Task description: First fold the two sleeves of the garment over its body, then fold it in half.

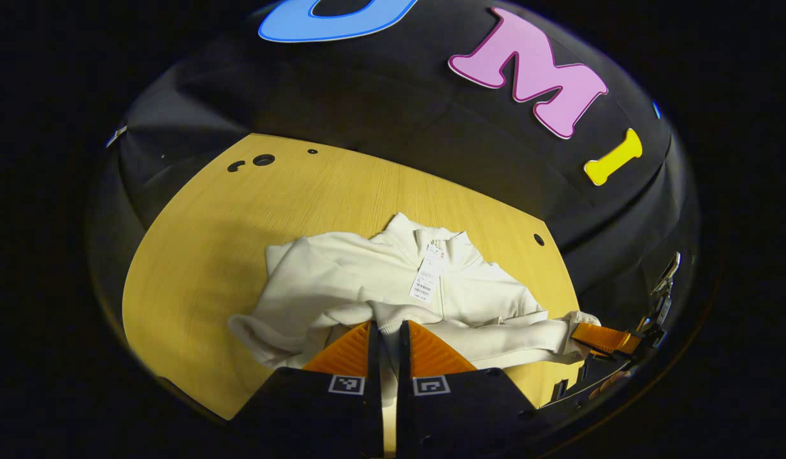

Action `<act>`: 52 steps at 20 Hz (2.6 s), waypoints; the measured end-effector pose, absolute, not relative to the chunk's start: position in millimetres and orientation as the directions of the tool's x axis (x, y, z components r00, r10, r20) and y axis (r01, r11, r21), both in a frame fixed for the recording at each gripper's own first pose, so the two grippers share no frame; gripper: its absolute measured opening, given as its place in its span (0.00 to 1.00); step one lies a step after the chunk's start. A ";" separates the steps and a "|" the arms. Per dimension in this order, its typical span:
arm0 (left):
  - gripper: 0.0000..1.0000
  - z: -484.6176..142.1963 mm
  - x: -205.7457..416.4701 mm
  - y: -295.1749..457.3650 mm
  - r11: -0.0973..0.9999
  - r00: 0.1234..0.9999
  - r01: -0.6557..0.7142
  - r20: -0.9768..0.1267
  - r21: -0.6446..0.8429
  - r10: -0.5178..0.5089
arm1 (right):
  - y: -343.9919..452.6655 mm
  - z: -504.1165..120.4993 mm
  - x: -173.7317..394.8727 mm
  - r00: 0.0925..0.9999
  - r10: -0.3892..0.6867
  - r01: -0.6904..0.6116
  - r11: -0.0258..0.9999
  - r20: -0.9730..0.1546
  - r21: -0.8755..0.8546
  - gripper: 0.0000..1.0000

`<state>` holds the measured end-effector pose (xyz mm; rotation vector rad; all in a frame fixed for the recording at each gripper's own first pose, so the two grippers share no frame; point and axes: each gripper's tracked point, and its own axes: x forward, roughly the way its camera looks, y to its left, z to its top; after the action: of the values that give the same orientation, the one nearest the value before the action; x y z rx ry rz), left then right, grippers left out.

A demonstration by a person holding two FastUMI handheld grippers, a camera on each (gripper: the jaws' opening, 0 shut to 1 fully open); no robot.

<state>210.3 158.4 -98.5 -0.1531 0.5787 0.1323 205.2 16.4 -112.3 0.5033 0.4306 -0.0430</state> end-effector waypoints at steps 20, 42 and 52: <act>0.19 -182.5 274.5 184.6 0.985 0.695 -0.167 -0.705 0.032 0.140 | -10.7 -219.4 269.9 0.748 -0.057 0.247 0.948 -0.661 0.198 0.34; 0.95 -143.0 207.7 143.3 0.995 0.781 -0.090 -0.623 -0.041 0.045 | 14.5 -172.6 204.6 0.806 -0.045 0.175 0.970 -0.591 0.166 0.99; 0.95 -127.1 149.7 135.9 0.998 0.846 -0.057 -0.529 0.042 0.070 | 33.6 -151.4 154.4 0.857 0.043 0.111 0.958 -0.513 0.265 0.99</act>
<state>149.7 135.9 -127.1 0.0249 0.5586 0.0668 154.4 33.6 -151.4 0.2932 0.5420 -0.0366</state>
